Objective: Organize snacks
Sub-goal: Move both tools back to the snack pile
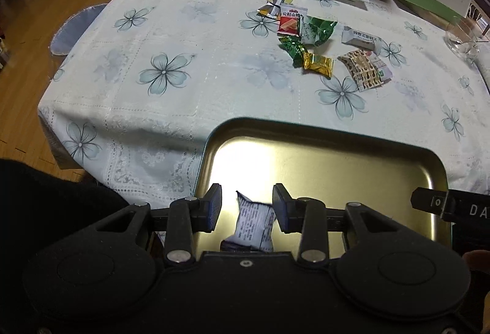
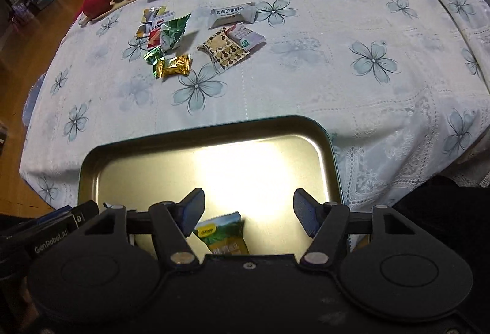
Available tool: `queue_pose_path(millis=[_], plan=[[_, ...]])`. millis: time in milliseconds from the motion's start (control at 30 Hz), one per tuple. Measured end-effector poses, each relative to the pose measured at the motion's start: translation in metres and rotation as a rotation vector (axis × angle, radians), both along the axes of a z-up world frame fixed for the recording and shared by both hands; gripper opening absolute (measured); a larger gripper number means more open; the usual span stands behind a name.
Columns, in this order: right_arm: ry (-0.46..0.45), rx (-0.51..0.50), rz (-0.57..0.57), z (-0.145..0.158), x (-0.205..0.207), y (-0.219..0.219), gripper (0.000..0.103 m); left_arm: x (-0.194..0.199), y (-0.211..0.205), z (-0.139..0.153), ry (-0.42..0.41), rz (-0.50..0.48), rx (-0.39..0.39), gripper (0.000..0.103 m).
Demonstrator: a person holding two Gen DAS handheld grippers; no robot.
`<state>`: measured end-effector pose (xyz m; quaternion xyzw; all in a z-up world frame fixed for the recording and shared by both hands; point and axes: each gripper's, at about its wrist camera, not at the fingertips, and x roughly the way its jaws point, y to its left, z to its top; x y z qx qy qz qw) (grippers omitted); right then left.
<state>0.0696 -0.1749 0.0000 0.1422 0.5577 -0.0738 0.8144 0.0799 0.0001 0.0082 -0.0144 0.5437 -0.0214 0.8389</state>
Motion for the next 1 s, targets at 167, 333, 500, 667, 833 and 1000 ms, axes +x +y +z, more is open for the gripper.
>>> queue_pose_path(millis=[167,333,500,667,833,1000], plan=[[0.052,0.103,-0.034,0.000,0.055,-0.023,0.061,0.043,-0.004,0.013,-0.017,-0.021,0.004,0.047],[0.029,0.127,-0.094,0.007,0.110,-0.048,0.060,0.098,-0.009,0.019,-0.024,-0.033,0.008,0.047],[-0.001,0.108,-0.130,0.015,0.166,-0.067,0.060,0.151,-0.017,0.020,-0.032,-0.033,0.037,0.047],[-0.024,0.050,-0.145,0.008,0.213,-0.076,0.060,0.189,-0.025,0.014,-0.003,-0.038,0.028,0.047],[0.027,0.058,-0.160,-0.022,0.235,-0.082,0.059,0.210,-0.032,-0.002,0.041,-0.072,0.004,0.047],[0.072,0.065,-0.168,-0.042,0.244,-0.077,0.056,0.228,-0.037,-0.010,0.091,-0.061,-0.044,0.047]])
